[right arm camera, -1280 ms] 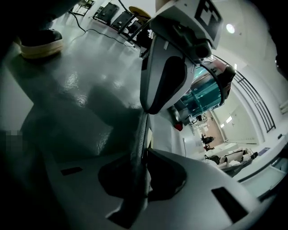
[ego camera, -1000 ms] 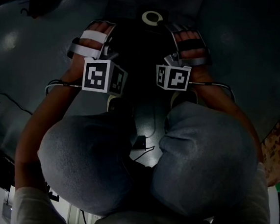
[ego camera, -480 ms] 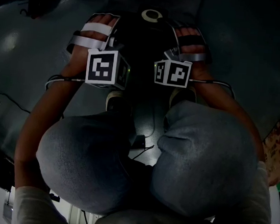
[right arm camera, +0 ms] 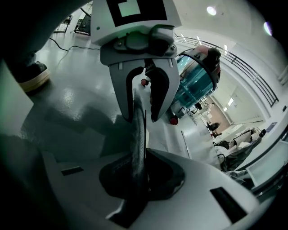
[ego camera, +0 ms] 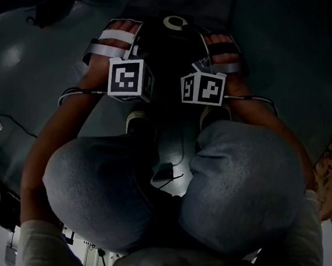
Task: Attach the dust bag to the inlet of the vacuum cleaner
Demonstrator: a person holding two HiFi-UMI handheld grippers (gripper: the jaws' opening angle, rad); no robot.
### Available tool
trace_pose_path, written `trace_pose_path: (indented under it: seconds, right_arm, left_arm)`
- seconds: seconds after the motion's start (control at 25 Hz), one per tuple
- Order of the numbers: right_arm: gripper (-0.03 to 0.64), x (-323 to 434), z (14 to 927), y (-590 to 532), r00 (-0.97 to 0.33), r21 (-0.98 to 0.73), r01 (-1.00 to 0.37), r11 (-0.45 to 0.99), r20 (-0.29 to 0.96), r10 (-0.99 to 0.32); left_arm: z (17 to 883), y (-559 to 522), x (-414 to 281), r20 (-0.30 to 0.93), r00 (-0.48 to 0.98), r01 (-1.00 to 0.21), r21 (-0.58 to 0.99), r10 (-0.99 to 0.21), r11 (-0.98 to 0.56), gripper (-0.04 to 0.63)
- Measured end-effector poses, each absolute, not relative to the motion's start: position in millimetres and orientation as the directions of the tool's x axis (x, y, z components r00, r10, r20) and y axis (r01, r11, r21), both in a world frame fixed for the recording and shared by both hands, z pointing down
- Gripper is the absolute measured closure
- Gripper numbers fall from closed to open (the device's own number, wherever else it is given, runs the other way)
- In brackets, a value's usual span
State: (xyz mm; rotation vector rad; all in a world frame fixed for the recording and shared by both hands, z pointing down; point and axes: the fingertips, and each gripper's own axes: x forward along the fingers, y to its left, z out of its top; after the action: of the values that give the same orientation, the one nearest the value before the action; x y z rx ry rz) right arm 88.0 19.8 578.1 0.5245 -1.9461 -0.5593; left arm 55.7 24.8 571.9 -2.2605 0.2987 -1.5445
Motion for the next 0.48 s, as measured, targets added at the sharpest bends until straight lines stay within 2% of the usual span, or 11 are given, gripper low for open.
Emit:
trace_pose_path:
  seconds: [0.16, 0.48]
  right_arm:
    - [0.583, 88, 567, 11, -0.424, 0.571, -0.127, 0.811, 0.708, -0.565]
    - [0.583, 74, 492, -17, -0.519, 0.507, 0.001, 0.862, 0.737, -0.433]
  left_arm:
    - [557, 12, 56, 0.805, 0.4, 0.043, -0.494, -0.438, -0.869, 0.551]
    - [483, -11, 43, 0.809, 0.386, -0.008, -0.477, -0.442, -0.879, 0.569]
